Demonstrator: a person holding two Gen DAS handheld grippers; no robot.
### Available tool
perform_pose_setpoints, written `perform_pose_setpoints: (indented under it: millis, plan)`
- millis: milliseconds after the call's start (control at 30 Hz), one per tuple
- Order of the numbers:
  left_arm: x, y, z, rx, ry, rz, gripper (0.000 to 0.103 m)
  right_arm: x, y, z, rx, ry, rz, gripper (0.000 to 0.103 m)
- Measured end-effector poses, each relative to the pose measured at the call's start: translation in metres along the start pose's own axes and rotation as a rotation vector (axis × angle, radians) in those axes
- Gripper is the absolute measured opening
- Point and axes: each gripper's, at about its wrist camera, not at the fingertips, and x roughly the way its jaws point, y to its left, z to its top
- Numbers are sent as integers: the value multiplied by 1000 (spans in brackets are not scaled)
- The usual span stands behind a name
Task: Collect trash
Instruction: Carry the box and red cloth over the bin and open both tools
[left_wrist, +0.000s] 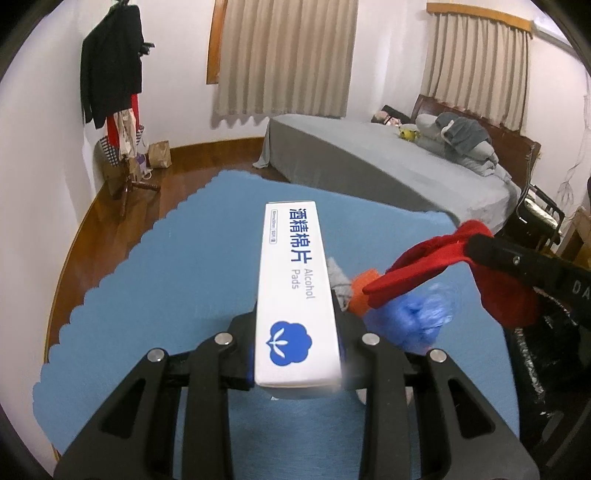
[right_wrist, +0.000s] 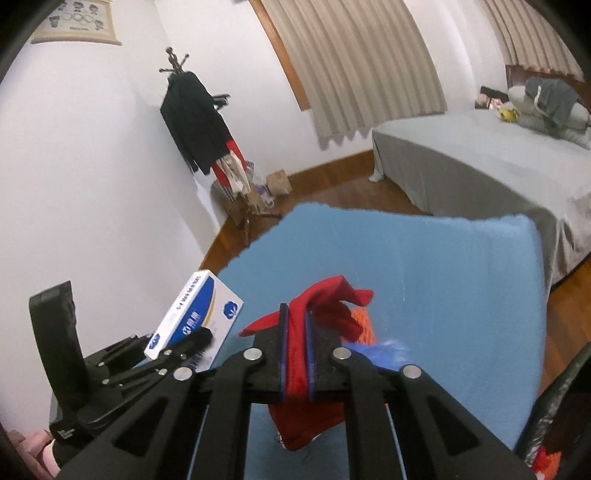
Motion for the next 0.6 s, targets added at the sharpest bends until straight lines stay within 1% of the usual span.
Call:
perform_pose_setpoints:
  millis: [200, 333, 600]
  plan:
    - [-16, -12, 10, 15, -33, -15, 29, -21, 5, 9, -7, -48, -9, 8]
    - [-23, -19, 13, 20, -41, -33, 29, -40, 4, 12, -10, -78, -17, 8]
    - [-35, -44, 13, 54, -51, -82, 29, -79, -5, 9, -9, -121, -59, 8]
